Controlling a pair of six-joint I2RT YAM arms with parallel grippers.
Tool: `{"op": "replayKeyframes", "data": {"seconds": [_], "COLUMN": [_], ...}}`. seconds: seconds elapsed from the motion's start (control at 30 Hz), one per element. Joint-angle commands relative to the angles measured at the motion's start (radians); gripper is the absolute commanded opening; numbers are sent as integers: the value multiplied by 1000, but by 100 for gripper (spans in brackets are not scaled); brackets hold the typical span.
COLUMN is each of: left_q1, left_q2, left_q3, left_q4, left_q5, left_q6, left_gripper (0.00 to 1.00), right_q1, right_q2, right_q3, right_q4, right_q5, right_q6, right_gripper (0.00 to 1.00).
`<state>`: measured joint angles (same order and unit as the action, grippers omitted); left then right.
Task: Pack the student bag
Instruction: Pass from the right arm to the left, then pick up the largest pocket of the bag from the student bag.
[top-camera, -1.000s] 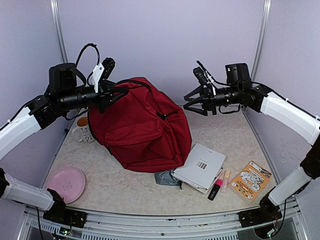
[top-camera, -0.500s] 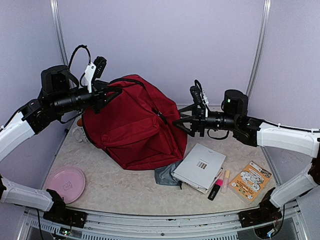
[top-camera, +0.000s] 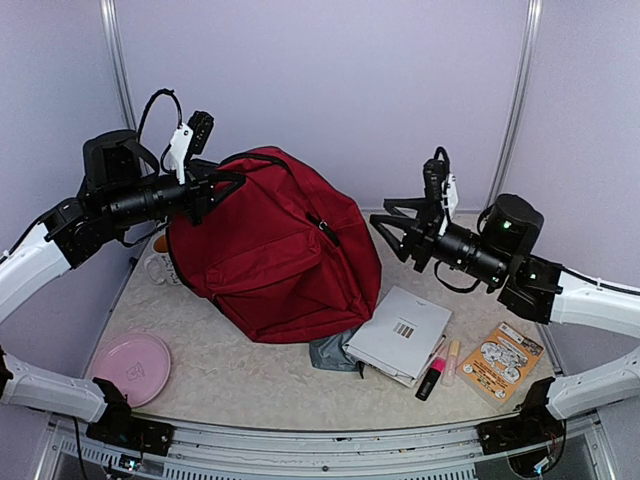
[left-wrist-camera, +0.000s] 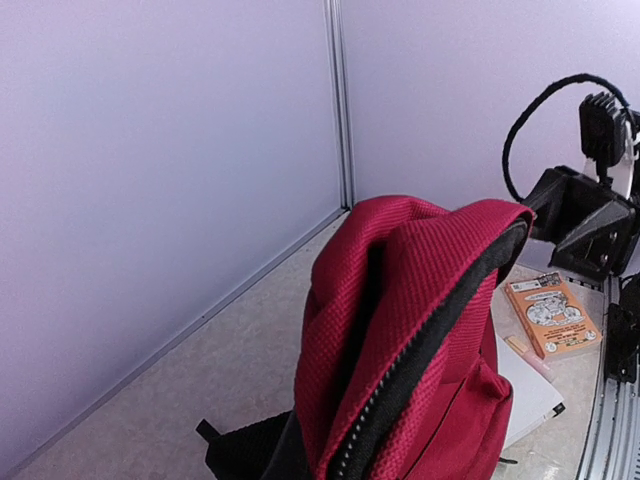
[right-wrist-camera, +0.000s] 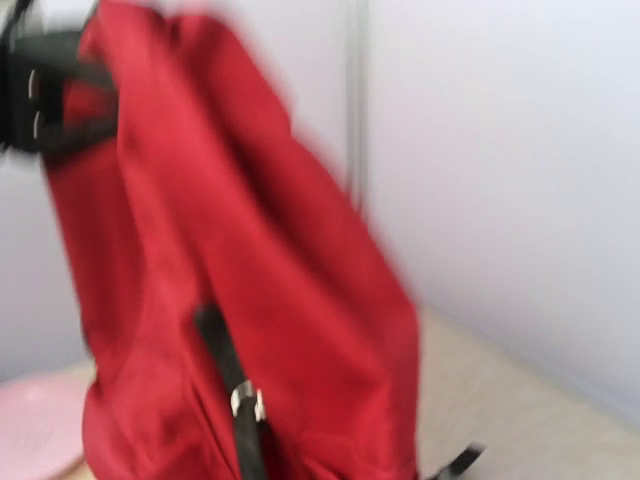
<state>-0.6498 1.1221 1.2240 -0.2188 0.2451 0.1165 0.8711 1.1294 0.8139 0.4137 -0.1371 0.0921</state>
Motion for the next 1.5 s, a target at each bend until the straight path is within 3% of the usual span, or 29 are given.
{"op": "replayKeyframes", "data": {"seconds": [0.0, 0.1, 0.4, 0.77, 0.97, 1.47], "left_q1": [-5, -10, -28, -37, -39, -45], "left_q2": [3, 7, 9, 16, 23, 30], "left_q3": [36, 38, 43, 43, 44, 49], "left_q4": [90, 94, 96, 108, 109, 111], "left_q5": [-14, -14, -20, 3, 6, 18], "left_q6": [3, 2, -3, 12, 18, 18], "left_gripper": [0, 0, 0, 0, 0, 0], "right_q1": [-9, 5, 73, 50, -19, -25], "right_q2": [-85, -45, 227, 283, 264, 351], "right_q3": [35, 91, 261, 303, 343, 413], "right_q4": [-23, -105, -245, -318, -384, -454], "right_q5": [-80, -180, 2, 103, -73, -97], "right_q6": [-37, -26, -48, -49, -69, -140], "right_gripper": [49, 37, 24, 25, 25, 29]}}
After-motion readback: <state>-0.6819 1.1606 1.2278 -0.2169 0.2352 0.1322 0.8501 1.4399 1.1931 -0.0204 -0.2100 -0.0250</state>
